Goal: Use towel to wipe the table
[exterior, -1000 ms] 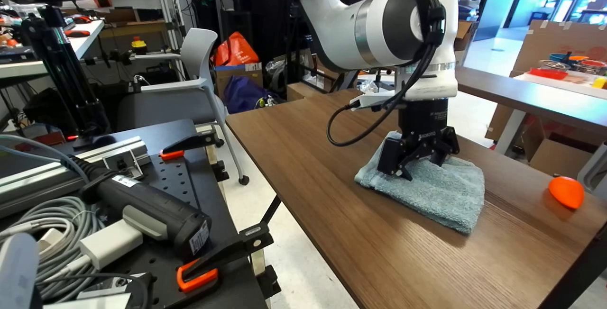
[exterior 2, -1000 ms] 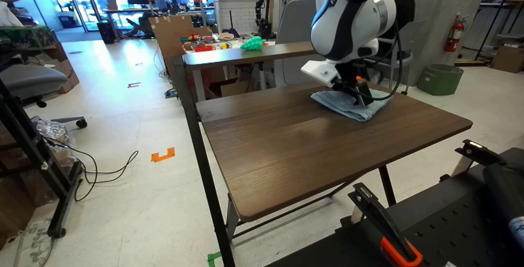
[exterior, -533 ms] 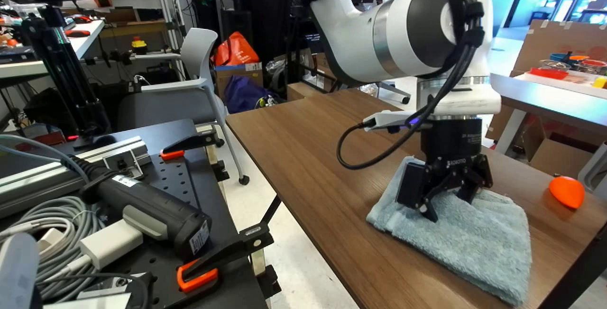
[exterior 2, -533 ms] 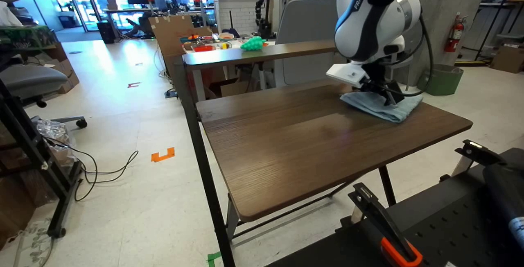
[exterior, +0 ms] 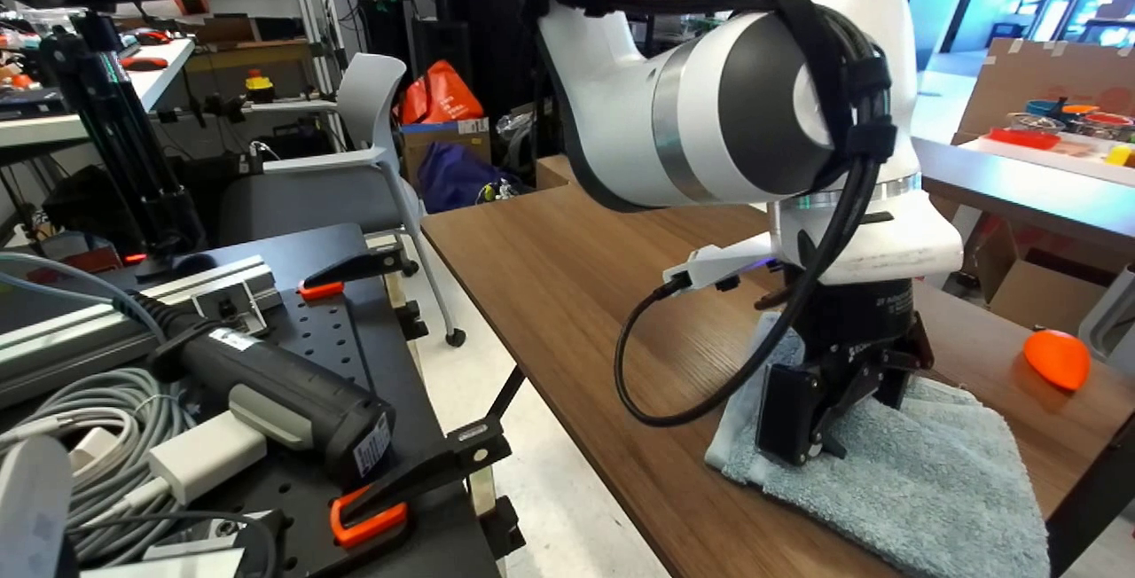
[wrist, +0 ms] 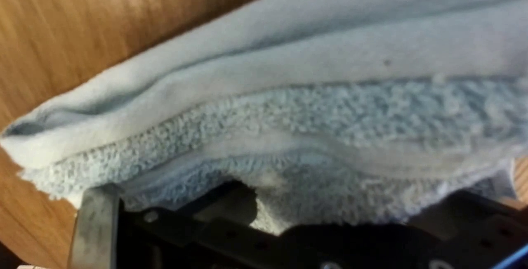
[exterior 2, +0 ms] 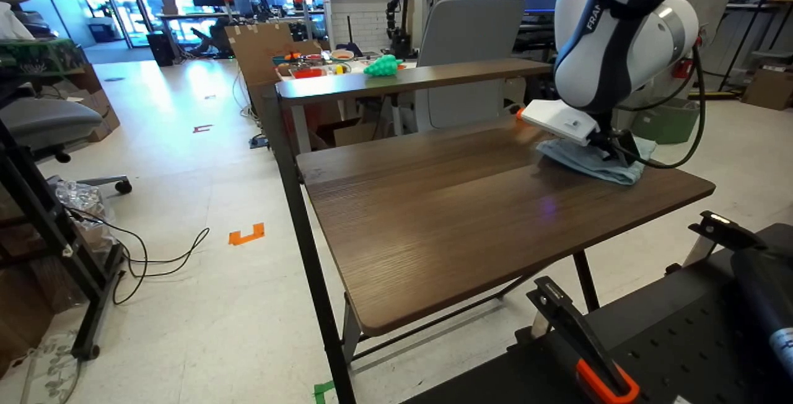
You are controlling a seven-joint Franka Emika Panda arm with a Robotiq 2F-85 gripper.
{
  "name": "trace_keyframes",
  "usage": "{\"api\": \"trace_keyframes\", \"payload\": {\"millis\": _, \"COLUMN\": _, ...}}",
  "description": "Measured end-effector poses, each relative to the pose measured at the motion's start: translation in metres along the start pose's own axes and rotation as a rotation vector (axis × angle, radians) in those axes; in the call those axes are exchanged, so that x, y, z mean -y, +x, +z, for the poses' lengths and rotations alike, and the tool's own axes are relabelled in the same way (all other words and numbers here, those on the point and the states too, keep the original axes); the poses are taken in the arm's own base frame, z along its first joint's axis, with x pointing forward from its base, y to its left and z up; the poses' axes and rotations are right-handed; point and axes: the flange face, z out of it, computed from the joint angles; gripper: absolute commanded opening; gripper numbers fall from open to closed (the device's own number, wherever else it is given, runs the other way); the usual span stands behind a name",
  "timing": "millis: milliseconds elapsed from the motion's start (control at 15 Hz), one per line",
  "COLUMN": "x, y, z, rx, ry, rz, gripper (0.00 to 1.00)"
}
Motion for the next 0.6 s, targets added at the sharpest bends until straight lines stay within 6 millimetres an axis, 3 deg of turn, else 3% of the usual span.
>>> {"api": "trace_keyframes", "payload": {"millis": 600, "x": -0.054, "y": -0.04, "z": -0.018, "rx": 0.023, "ry": 0.163, "rz": -0.364, "gripper": 1.0}}
